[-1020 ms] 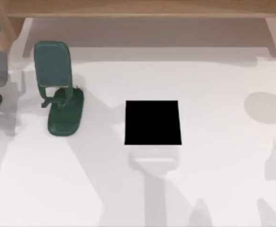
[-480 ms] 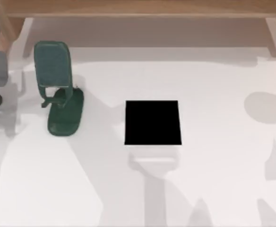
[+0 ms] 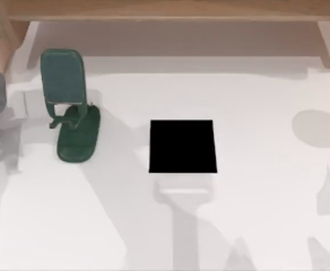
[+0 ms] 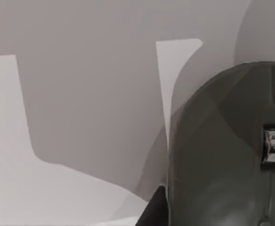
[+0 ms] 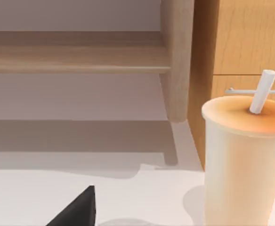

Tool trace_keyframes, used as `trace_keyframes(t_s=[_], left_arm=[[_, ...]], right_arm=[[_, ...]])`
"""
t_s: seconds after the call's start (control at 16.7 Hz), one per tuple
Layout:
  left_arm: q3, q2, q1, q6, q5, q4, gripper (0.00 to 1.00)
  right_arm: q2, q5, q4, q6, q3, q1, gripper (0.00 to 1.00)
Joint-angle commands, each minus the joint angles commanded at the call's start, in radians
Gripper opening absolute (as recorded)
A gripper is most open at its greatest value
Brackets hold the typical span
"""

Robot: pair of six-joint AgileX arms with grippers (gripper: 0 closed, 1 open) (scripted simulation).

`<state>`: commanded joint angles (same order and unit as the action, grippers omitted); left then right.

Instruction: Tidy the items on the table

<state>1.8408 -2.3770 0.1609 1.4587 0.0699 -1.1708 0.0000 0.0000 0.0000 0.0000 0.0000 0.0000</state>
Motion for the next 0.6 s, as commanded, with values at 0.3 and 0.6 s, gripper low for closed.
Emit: trace_keyframes(t_s=[0.3, 0.6], left_arm=[[-0.027, 0.008, 0.037, -0.095, -0.016, -0.173, 0.00], [0.196, 0.025, 0.044, -0.069, 0.005, -0.222, 0.00]], right_arm=[[0.000, 0.000, 0.000, 0.000, 0.000, 0.000, 1.00], [0.000, 0.000, 0.000, 0.000, 0.000, 0.000, 1.00]])
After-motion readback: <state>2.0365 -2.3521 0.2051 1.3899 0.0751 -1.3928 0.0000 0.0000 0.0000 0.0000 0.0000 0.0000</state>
